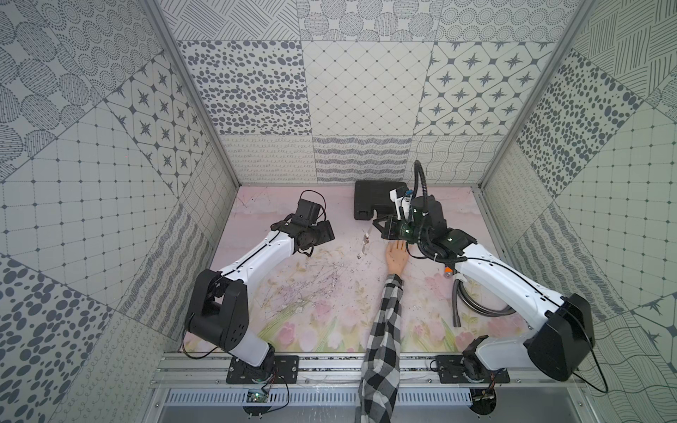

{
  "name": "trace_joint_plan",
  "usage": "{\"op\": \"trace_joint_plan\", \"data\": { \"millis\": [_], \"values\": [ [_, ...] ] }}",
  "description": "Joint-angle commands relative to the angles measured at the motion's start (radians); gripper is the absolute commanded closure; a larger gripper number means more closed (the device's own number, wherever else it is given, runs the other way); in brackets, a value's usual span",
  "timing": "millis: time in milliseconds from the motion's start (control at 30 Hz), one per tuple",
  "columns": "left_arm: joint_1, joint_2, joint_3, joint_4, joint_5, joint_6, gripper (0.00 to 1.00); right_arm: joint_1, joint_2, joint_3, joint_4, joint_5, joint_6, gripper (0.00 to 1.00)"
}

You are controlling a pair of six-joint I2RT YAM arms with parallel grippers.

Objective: Take off the watch
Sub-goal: Place the watch at the center of the board.

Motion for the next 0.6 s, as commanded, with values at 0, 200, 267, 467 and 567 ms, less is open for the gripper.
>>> {"op": "trace_joint_plan", "data": {
  "millis": [0, 200, 267, 467, 567],
  "values": [
    [0.091, -0.034, 0.041, -0.087, -0.026, 0.068, 0.22, 0.062, 0.142, 0.09, 0.094, -0.05, 0.05, 1.0],
    [0.154, -0.047, 0.068, -0.122, -0.01, 0.094, 0.22, 0.145, 0.398, 0.311, 0.244, -0.172, 0.159, 1.0],
    [0.158, -0.049, 0.067, -0.13, -0.009, 0.098, 0.22, 0.141, 0.455, 0.33, 0.314, -0.191, 0.215, 1.0],
    [0.16, -0.063, 0.04, -0.123, -0.008, 0.096, 0.22, 0.083, 0.569, 0.254, 0.51, -0.183, 0.314, 1.0],
    [0.161, -0.069, 0.033, -0.122, -0.003, 0.091, 0.22, 0.052, 0.59, 0.208, 0.53, -0.16, 0.314, 1.0]
  ]
}}
